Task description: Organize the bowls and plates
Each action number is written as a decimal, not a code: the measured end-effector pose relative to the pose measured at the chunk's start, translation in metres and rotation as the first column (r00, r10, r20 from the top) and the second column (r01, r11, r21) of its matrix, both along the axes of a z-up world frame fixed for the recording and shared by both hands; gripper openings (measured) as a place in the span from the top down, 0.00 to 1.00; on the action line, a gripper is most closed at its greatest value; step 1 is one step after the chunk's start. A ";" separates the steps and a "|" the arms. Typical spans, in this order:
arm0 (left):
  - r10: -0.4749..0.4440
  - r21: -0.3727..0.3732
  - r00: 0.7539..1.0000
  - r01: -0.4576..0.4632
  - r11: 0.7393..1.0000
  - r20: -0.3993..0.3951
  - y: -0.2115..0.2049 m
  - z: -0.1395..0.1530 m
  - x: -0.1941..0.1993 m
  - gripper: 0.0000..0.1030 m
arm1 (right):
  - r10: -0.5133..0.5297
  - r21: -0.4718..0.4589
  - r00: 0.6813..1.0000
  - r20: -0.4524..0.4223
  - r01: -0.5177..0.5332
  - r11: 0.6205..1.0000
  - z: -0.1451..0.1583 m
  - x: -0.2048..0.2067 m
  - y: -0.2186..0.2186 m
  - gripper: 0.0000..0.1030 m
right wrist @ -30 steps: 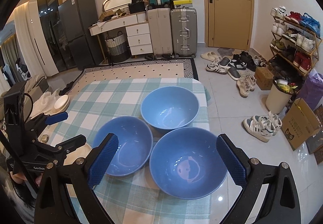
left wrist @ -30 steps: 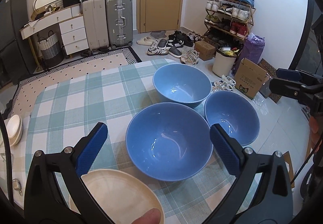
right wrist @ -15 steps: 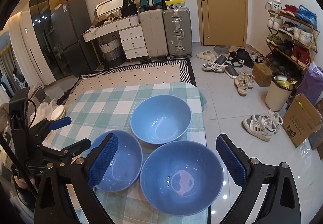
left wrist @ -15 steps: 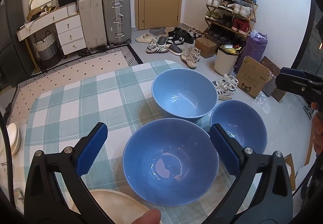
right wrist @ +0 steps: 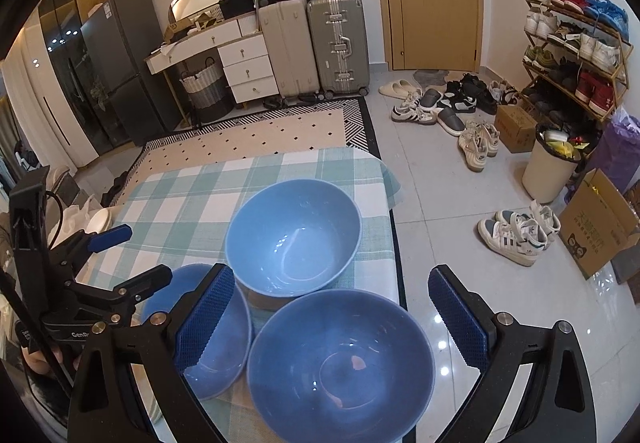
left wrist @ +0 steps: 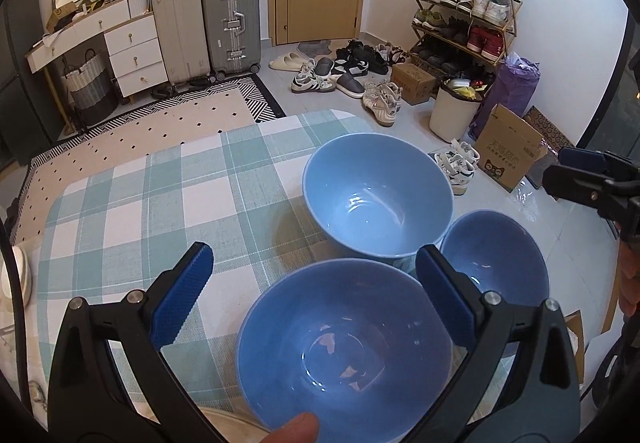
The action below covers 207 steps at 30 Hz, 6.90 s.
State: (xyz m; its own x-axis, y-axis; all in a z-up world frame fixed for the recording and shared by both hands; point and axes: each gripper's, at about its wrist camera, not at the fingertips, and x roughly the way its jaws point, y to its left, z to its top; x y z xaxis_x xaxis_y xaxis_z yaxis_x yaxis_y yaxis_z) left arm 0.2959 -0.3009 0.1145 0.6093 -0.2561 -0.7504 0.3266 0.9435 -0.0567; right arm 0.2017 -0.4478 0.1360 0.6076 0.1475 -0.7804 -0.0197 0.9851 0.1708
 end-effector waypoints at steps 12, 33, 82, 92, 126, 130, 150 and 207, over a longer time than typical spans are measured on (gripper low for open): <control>0.002 0.038 0.998 0.000 0.999 -0.061 -0.008 -0.034 0.044 0.02 | -0.019 0.011 0.996 -0.087 0.020 1.000 -0.044 0.044 -0.006 0.03; -0.064 -0.014 0.983 0.062 0.998 -0.172 -0.020 -0.086 0.097 0.48 | 0.010 0.021 0.981 -0.193 -0.006 1.000 -0.104 0.096 0.014 0.16; -0.058 -0.035 0.994 0.055 0.998 -0.093 -0.023 -0.049 0.081 0.79 | 0.007 -0.036 0.991 -0.131 -0.011 0.999 -0.080 0.084 0.016 0.77; -0.045 -0.031 0.998 0.044 0.999 -0.035 -0.013 -0.009 0.049 0.79 | 0.019 -0.038 0.997 -0.081 -0.022 0.999 -0.046 0.059 0.025 0.77; 0.013 -0.050 0.997 -0.009 0.999 0.081 0.036 0.090 -0.122 0.79 | 0.089 -0.034 0.995 0.039 -0.087 0.996 0.026 -0.051 0.094 0.76; 0.021 -0.045 0.997 -0.018 0.999 0.081 0.042 0.088 -0.138 0.79 | 0.101 -0.031 0.994 0.045 -0.099 0.995 0.025 -0.060 0.099 0.76; 0.049 -0.032 0.997 -0.047 0.998 0.053 0.062 0.056 -0.156 0.79 | 0.149 -0.024 0.989 0.004 -0.149 0.989 -0.001 -0.081 0.124 0.76; 0.050 0.089 0.998 -0.046 0.995 -0.039 0.063 -0.083 -0.096 0.78 | 0.165 -0.192 0.979 -0.121 -0.186 0.964 -0.095 -0.054 0.144 0.75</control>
